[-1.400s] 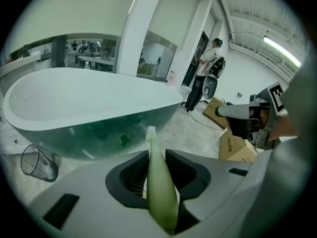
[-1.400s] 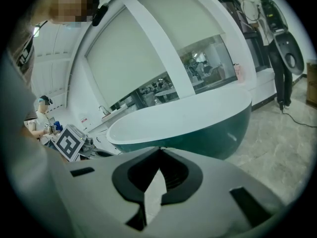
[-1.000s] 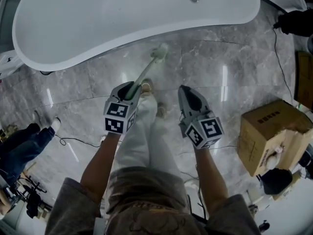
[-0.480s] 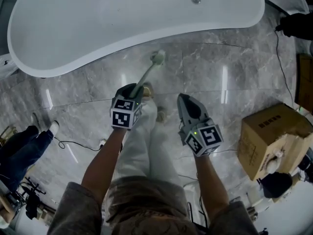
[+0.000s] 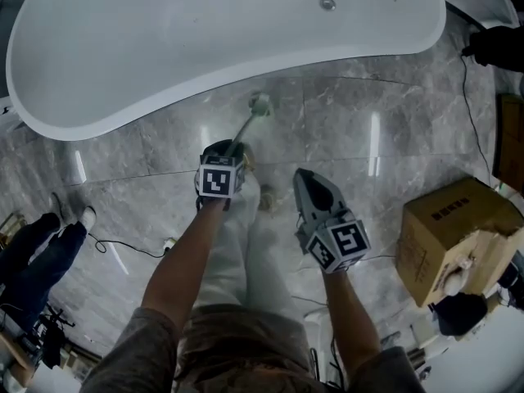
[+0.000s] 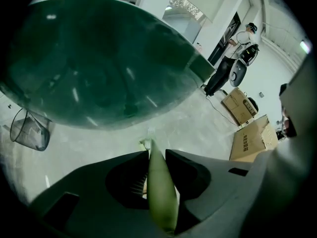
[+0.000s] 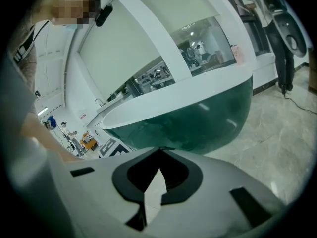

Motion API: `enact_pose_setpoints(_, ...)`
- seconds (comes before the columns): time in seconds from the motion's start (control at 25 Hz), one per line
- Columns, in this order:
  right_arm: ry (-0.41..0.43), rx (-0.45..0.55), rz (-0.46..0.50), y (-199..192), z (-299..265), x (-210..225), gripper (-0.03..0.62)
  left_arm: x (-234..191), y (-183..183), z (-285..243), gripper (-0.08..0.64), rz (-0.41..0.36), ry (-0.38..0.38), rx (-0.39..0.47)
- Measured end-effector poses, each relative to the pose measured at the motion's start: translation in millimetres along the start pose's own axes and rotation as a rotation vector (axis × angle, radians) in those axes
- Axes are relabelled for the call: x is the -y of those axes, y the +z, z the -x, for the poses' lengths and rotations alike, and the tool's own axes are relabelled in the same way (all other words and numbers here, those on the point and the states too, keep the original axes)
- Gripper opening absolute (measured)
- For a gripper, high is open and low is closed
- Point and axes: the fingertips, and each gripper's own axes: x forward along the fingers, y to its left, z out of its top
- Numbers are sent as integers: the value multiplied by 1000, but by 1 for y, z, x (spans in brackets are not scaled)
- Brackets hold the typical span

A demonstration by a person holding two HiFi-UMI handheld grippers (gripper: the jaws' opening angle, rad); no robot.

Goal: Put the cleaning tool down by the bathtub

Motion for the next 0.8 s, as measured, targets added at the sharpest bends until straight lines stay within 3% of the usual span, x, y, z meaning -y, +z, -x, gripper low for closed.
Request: enact_pose_setpoints(0.8, -4, -36, -36, -14, -10, 16, -2, -1, 0, -63, 110, 186, 77, -151)
